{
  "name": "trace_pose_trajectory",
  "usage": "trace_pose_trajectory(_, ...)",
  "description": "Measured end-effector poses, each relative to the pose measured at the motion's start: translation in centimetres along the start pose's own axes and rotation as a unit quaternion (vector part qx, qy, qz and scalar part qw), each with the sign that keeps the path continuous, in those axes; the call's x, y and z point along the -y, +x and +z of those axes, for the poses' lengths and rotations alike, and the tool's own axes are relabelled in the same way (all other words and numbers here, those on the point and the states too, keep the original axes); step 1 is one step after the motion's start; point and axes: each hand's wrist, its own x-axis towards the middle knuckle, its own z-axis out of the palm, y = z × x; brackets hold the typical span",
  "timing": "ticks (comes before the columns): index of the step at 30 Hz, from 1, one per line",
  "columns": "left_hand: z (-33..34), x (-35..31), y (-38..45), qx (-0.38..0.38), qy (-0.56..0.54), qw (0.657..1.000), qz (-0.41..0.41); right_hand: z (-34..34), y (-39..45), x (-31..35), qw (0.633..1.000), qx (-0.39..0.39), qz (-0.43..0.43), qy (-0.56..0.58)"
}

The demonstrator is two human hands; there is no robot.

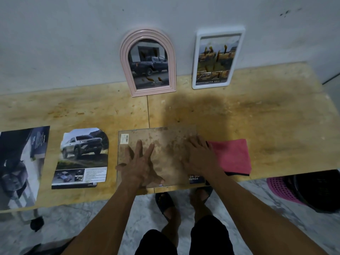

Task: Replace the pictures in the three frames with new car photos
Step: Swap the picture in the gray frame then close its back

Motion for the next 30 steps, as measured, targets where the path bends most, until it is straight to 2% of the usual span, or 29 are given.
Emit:
trace_pose_trajectory(3, -0.6, 0.0, -0.1, 0.009, -0.014, 1.000, 0.002, -0.8, 0.0, -0.2, 1.000, 0.018, -0.016, -0.016)
trace_pose_trajectory(5, -0.5, 0.6, -0.3, -0.005, -0.038, 0.999, -0.003, -0.8, -0.5, -0.3, 1.000, 0.022, -0.011, 0.017)
trace_pose_trajectory(9, 1.3, 4.2, -1.0, -0.106, -0.131, 0.985, -0.049, 0.1, -2.9, -0.9, 0.980, -0.074, 0.034, 0.179)
trace_pose_trajectory(10, 1.8, 5.1, -1.2, -0.119, -0.133, 0.983, -0.047, 0.5, -3.6, -1.2, 0.975, -0.105, 0.041, 0.190)
trace_pose_trajectory(12, 2.7, 6.0, -1.4, -0.140, -0.119, 0.983, -0.031, 1.3, -4.7, -2.2, 0.975, -0.141, 0.065, 0.156)
trace_pose_trajectory(15, 3.0, 5.6, -1.7, -0.159, -0.124, 0.979, -0.020, 1.8, -5.2, -3.1, 0.980, -0.114, 0.101, 0.126)
trace_pose_trajectory(19, 3.0, 5.7, -2.2, -0.169, -0.177, 0.968, -0.058, 1.8, -5.1, -1.6, 0.980, -0.167, 0.068, 0.083)
trace_pose_trajectory(22, 2.8, 6.0, -2.3, -0.147, -0.218, 0.958, -0.119, 2.1, -4.4, -0.5, 0.968, -0.099, 0.118, 0.199)
trace_pose_trajectory(26, 2.3, 6.1, -2.2, -0.133, -0.252, 0.948, -0.140, 1.4, -3.8, 0.5, 0.920, -0.091, 0.171, 0.341)
trace_pose_trajectory(28, 2.0, 6.6, -2.5, -0.146, -0.309, 0.931, -0.128, -0.2, -4.3, 0.8, 0.897, -0.093, 0.164, 0.400)
trace_pose_trajectory(30, 1.1, 7.1, -3.4, -0.168, -0.412, 0.890, -0.101, -1.7, -4.7, 0.6, 0.896, -0.110, 0.141, 0.406)
